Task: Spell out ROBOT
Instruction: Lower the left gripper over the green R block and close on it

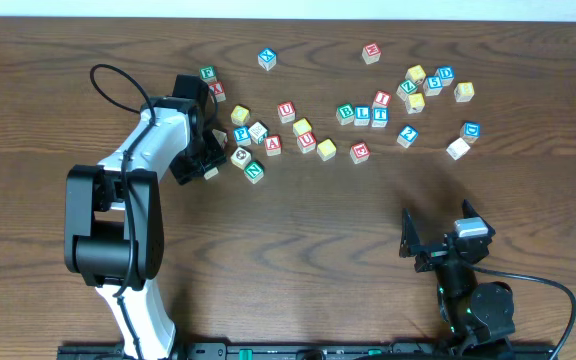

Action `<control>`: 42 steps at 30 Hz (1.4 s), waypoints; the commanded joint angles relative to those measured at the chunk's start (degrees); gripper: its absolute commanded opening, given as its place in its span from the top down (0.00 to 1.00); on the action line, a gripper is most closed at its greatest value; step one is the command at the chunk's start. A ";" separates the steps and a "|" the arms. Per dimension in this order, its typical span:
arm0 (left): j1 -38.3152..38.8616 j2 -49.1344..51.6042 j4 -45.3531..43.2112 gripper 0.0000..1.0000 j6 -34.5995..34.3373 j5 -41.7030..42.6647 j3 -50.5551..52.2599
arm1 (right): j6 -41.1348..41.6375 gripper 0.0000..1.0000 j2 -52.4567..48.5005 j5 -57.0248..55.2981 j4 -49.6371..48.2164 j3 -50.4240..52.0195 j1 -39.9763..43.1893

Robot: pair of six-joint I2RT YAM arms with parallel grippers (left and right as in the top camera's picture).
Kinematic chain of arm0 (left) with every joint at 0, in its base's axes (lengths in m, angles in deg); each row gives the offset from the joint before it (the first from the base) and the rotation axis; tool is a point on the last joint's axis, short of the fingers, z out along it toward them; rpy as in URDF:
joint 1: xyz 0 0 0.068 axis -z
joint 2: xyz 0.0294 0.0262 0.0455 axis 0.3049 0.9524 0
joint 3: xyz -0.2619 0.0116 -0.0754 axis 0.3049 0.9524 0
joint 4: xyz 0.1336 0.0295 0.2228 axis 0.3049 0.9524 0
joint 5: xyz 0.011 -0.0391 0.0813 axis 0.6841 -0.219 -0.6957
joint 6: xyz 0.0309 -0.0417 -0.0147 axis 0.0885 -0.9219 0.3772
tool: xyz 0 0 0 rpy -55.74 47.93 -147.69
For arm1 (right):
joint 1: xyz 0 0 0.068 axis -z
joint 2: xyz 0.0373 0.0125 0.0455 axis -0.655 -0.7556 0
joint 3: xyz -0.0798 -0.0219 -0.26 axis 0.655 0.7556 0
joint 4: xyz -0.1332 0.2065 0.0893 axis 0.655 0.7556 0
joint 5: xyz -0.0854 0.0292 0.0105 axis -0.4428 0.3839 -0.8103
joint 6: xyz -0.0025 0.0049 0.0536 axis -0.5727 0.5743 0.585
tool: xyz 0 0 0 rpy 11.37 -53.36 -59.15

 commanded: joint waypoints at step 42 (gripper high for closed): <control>1.36 -21.49 9.99 0.88 15.26 3.85 -1.90 | -0.44 0.01 -0.04 0.35 0.24 0.04 0.57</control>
